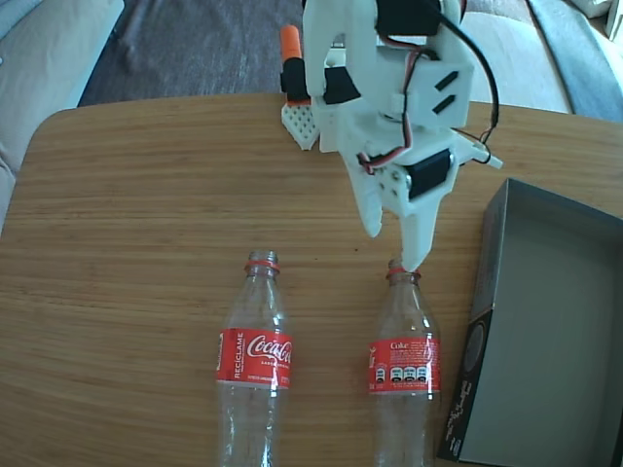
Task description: Grasp the bottles and put them in the box.
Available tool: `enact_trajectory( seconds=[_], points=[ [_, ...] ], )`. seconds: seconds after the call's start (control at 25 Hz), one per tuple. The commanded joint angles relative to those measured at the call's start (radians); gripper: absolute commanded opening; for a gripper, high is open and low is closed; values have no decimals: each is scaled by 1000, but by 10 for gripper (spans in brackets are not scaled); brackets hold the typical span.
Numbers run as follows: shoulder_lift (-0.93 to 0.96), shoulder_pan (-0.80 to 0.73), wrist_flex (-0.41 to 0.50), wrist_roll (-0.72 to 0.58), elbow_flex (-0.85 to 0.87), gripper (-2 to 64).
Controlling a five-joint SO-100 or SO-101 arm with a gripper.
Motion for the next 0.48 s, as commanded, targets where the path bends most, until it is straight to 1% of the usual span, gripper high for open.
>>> enact_trajectory(
  seconds=[0.0,0.08,0.28,0.32,0.4,0.44],
  points=[
    [-38,-37,72,-156,-101,209],
    [-61,-89,95,-201,-124,209],
    [-83,-219,91,-204,-118,216],
    [-86,-244,95,-202,-115,239],
    [-109,-275,97,-195,-115,309],
    [-123,-282,97,-193,-115,330]
  ],
)
